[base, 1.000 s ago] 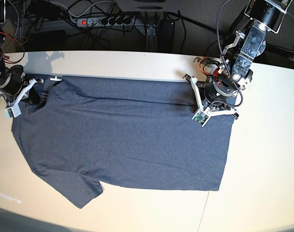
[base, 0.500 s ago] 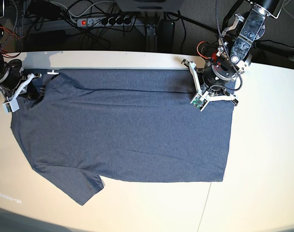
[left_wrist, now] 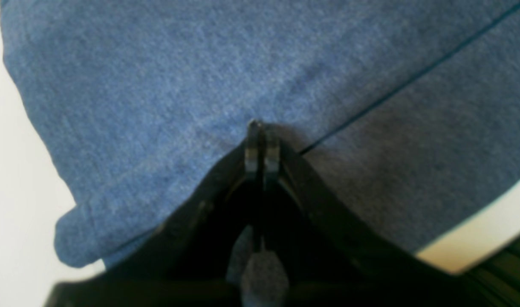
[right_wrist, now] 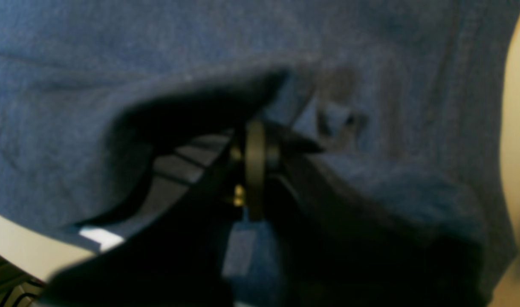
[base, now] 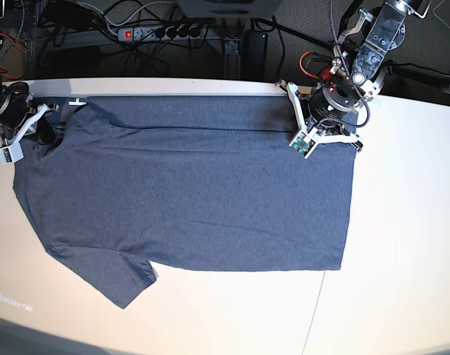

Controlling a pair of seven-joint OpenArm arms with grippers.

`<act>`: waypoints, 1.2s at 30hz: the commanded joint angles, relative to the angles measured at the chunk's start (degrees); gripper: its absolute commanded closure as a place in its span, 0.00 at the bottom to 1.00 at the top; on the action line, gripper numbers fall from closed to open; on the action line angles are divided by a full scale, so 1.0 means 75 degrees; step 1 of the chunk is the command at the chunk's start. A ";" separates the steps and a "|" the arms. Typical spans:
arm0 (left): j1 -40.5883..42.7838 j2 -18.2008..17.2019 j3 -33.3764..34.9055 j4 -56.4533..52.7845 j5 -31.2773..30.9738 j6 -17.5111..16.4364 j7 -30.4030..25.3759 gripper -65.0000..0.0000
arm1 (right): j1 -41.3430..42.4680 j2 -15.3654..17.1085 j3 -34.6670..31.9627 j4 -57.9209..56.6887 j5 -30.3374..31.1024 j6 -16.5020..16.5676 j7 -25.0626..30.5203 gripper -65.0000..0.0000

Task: Fold the T-shirt properly
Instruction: 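Drag the shirt with both grippers toward the robot, smoothing it flat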

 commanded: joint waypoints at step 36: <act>0.0093 -0.0085 0.0003 0.1087 0.1387 0.1591 0.1037 0.99 | -0.0198 0.0105 0.0064 0.0189 -0.0697 -0.0149 -0.0944 1.00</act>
